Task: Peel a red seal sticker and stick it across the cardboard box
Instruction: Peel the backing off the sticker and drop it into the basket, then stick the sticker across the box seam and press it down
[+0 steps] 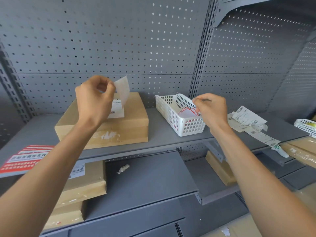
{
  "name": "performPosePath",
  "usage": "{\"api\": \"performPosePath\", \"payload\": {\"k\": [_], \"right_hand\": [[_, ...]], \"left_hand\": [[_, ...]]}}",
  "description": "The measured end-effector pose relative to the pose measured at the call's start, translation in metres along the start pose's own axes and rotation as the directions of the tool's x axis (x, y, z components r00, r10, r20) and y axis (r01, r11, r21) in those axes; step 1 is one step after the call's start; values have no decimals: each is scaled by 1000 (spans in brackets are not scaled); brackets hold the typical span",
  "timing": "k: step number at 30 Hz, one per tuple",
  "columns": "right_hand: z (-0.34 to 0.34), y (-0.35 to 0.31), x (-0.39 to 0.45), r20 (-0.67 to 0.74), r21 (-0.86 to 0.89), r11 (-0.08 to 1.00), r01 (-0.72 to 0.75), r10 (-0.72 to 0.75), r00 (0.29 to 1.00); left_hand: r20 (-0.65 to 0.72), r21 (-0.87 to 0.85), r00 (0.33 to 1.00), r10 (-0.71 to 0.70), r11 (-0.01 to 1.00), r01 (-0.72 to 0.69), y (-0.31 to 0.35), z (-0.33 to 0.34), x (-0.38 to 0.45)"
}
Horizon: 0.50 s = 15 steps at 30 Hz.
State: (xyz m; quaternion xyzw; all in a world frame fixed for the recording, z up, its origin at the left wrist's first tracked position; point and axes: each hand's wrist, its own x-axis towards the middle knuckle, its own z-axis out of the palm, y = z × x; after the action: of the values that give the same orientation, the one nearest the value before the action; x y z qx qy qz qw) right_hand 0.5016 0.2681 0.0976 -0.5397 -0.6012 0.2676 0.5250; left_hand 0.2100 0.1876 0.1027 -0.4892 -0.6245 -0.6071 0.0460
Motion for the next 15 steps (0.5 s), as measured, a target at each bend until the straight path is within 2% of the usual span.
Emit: {"api": "performPosePath", "payload": {"k": [5, 11, 15], "right_hand": [[37, -50, -20, 200, 89, 995, 42, -59, 978], [89, -99, -48, 445, 131, 989, 73, -125, 887], [125, -122, -67, 507, 192, 977, 92, -179, 843]], "left_hand": [[-36, 49, 998, 50, 998, -48, 4, -13, -5], [-103, 95, 991, 86, 993, -77, 1, -39, -8], [-145, 184, 959, 244, 959, -216, -8, -60, -14]]}}
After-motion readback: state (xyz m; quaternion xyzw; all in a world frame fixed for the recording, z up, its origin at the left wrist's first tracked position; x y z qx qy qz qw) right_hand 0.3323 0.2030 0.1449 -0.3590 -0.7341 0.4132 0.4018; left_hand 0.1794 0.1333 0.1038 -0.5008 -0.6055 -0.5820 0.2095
